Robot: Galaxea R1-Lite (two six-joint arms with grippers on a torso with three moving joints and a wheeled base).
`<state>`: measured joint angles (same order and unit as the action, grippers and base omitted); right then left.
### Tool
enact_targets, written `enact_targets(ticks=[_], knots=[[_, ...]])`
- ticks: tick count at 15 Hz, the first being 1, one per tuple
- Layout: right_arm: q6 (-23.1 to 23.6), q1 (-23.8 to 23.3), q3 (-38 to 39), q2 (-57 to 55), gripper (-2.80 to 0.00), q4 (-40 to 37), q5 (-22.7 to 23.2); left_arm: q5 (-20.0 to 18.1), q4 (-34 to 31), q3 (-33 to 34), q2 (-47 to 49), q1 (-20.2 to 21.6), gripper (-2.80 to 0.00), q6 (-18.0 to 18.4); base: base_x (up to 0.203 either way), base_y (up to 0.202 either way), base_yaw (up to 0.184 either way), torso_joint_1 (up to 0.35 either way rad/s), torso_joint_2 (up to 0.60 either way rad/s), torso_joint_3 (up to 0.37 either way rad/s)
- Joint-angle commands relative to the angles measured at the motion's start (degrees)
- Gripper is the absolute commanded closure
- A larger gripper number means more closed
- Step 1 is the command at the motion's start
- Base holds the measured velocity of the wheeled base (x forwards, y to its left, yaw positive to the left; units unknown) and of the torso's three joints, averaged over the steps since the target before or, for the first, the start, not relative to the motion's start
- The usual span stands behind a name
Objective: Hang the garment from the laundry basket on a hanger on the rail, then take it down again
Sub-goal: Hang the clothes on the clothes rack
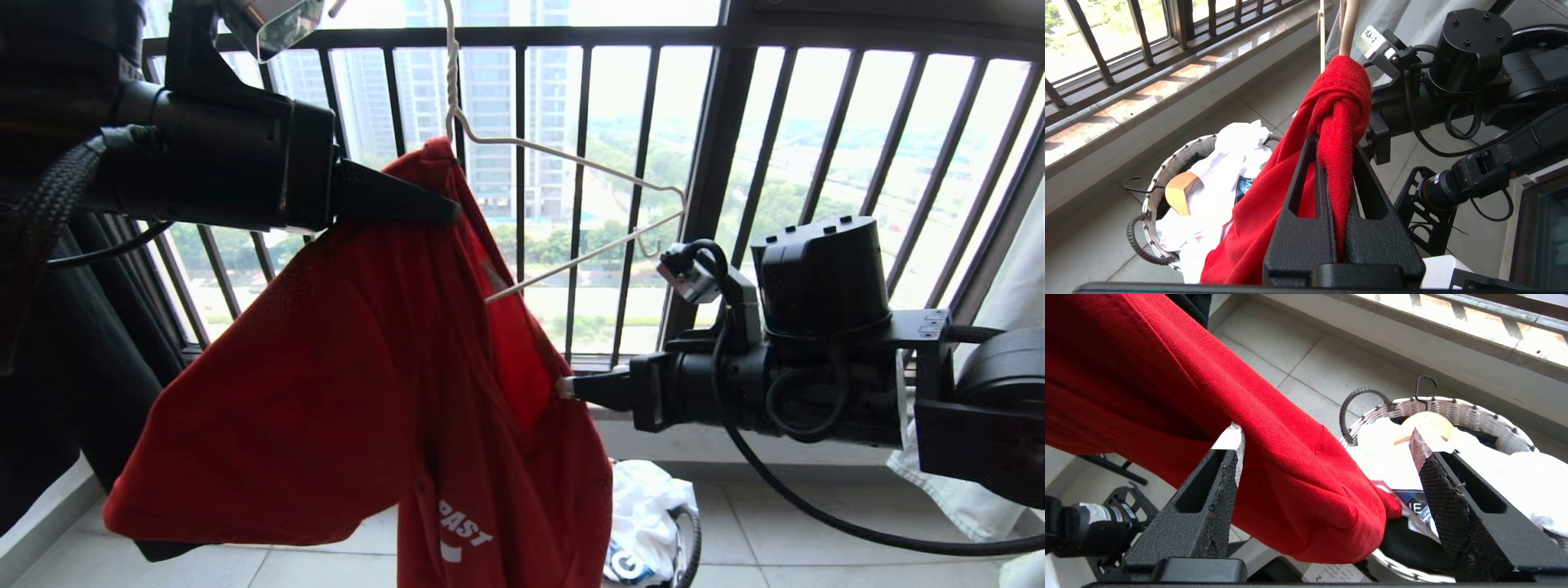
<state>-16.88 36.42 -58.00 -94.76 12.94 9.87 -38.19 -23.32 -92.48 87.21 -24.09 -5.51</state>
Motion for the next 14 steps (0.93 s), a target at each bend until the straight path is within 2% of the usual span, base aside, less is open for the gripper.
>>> enact_targets(ticks=[1,5,7,8,10,14], knots=[[-0.04,0.40,-0.36,2.80,-2.80,-2.50,2.71,-0.22,-0.15,-0.02,0.51,0.01,0.00,0.02,0.000,0.000,0.000,0.000,0.00,0.000],[2.81,0.40,-1.10,5.23,-2.80,-8.09,4.63,-0.22,-0.13,-0.07,0.68,0.07,0.00,0.06,0.000,0.000,0.000,0.000,0.00,0.000],[2.80,0.44,-3.54,6.19,-2.80,-14.23,4.80,-0.13,-0.06,-0.07,0.74,0.01,0.00,0.06,0.000,0.000,0.000,0.000,0.00,0.000],[2.73,0.99,-3.87,6.59,0.00,-15.35,5.19,-0.13,-0.06,-0.07,0.76,0.01,0.00,0.06,0.000,0.000,0.000,0.000,0.00,0.000],[1.33,3.28,-3.88,6.48,0.00,-15.32,5.74,-0.18,-0.06,-0.07,0.85,0.01,0.00,0.06,0.000,0.000,0.000,0.000,0.00,0.000],[-5.48,5.39,-4.38,4.31,0.00,-12.90,6.19,-0.22,-0.06,-0.07,0.59,0.01,0.00,-0.12,0.000,0.000,0.000,0.000,0.00,0.000]])
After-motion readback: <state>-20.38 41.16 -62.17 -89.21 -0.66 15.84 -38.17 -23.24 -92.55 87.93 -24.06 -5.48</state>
